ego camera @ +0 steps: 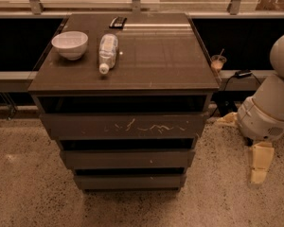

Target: Open middle drawer

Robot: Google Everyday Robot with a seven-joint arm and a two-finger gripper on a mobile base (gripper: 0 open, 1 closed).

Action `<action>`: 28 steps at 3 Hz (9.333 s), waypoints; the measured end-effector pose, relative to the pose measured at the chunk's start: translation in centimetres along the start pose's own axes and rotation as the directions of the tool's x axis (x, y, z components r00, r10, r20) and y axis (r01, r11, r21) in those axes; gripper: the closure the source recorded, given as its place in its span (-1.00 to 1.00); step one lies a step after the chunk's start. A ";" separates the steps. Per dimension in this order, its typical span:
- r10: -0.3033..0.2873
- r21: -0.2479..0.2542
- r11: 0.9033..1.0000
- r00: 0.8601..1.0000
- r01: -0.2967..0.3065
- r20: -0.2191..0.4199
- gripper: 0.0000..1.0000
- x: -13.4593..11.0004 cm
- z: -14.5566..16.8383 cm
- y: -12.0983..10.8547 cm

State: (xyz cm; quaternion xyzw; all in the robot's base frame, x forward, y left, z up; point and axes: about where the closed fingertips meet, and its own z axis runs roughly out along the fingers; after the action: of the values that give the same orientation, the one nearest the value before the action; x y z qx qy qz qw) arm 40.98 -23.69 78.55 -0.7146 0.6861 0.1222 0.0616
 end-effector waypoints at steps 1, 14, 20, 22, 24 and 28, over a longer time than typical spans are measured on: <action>-0.066 -0.052 0.996 0.998 0.065 -0.010 -1.00 -1.1 1.2 -0.1; -0.126 0.343 0.937 0.976 0.058 0.179 -1.00 5.9 34.1 -17.9; -0.137 0.327 0.941 0.982 0.087 0.133 -0.60 5.2 34.7 -21.1; -0.114 0.289 0.954 0.986 0.074 0.123 -1.00 4.9 35.1 -20.9; -0.110 0.204 0.975 0.990 0.089 0.093 0.00 2.9 34.0 -17.3; -0.110 0.190 0.977 0.990 0.092 0.090 -0.64 2.4 32.8 -16.8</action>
Offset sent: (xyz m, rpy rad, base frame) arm 0.0552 0.1060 -0.1271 0.3867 -0.1156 0.0831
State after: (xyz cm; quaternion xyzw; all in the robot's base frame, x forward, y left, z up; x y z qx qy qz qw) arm 54.81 -16.76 44.99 -0.7326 0.6533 0.0899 0.1682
